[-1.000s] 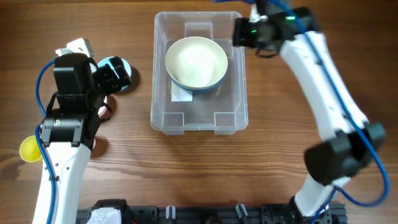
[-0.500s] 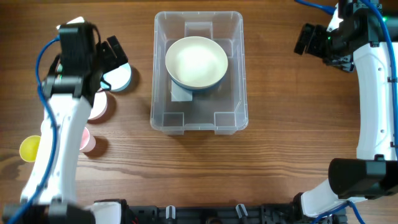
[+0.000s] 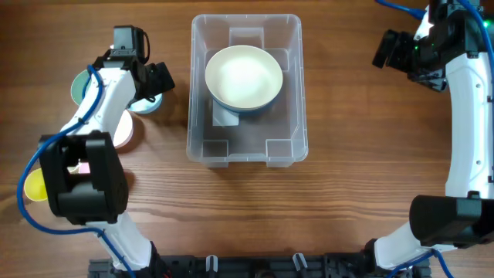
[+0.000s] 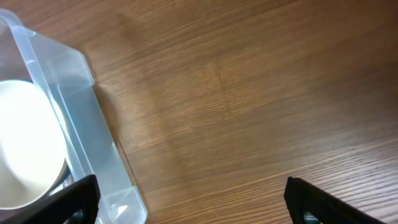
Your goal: Pack container
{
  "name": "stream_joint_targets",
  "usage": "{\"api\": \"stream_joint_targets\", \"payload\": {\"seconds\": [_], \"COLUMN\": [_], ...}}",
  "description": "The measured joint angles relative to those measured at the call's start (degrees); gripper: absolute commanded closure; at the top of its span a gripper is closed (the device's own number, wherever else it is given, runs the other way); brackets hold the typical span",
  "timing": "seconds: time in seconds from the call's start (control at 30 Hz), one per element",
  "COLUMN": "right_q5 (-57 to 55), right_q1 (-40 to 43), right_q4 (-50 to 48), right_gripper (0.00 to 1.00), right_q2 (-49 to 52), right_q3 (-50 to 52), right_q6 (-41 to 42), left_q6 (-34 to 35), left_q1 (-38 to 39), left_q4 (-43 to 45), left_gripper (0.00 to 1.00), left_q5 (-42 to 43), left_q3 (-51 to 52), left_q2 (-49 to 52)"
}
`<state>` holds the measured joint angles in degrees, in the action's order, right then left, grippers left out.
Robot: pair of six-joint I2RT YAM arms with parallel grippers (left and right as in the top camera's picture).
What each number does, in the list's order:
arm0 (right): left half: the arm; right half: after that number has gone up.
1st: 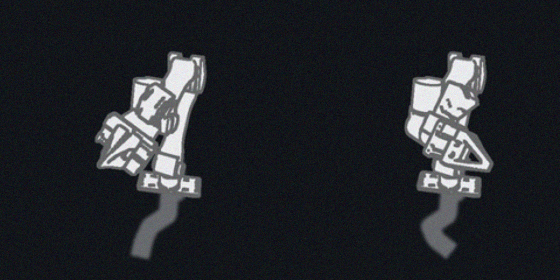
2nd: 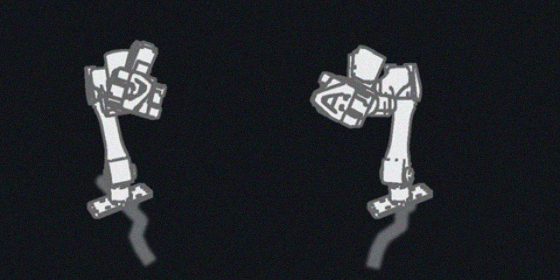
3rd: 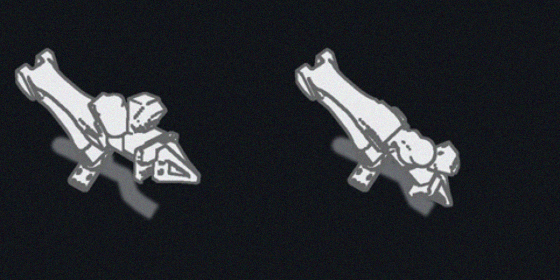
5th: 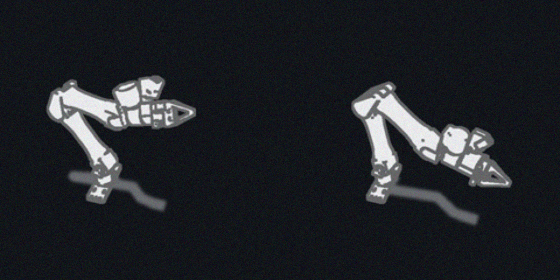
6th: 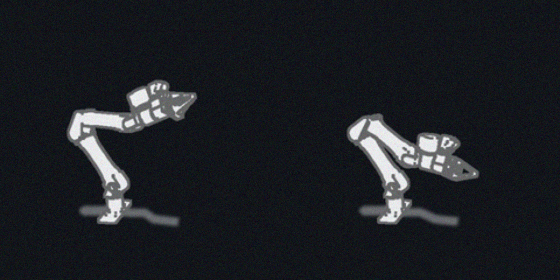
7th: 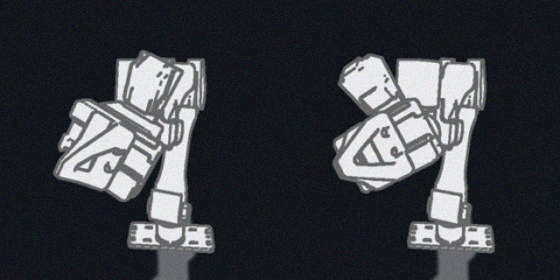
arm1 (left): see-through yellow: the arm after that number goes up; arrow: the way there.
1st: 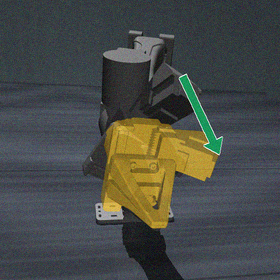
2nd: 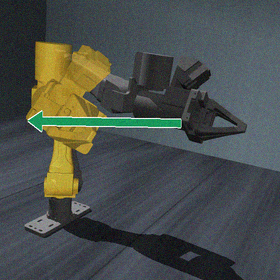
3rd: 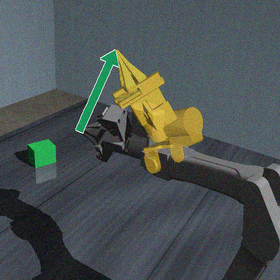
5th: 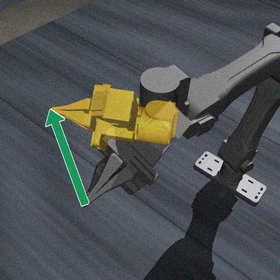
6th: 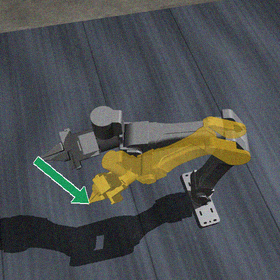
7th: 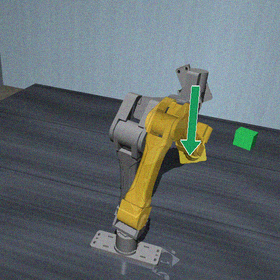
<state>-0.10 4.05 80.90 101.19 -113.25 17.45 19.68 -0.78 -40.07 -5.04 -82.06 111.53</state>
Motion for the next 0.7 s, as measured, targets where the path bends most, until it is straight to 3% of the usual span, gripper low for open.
{"api": "stream_joint_targets", "payload": {"seconds": [0.17,0.27,0.53,0.67,0.7], "right_q5": [4.66,5.79,7.06,7.80,8.61], "right_q1": [-2.29,-7.30,-29.18,-34.27,-37.24], "right_q4": [-0.35,-1.51,-5.01,-6.62,-7.93], "right_gripper": [0.96,0.96,0.96,0.96,0.96], "right_q2": [0.00,0.00,0.79,6.54,12.28], "right_q3": [0.00,0.00,0.02,0.00,0.09], "right_q6": [-6.08,-10.80,-20.79,-21.00,-20.94], "left_q6": [0.00,0.00,0.02,0.02,0.02], "left_q1": [0.00,0.00,-2.10,-2.95,-2.95], "left_q4": [0.66,0.63,-0.02,-1.84,-2.45], "left_gripper": [0.00,0.00,0.00,0.00,0.00], "left_q5": [1.97,2.19,2.36,2.38,2.38], "left_q3": [-0.09,-0.26,-1.95,-2.34,-2.34], "left_q2": [0.13,-2.36,-22.32,-25.59,-25.55]}}
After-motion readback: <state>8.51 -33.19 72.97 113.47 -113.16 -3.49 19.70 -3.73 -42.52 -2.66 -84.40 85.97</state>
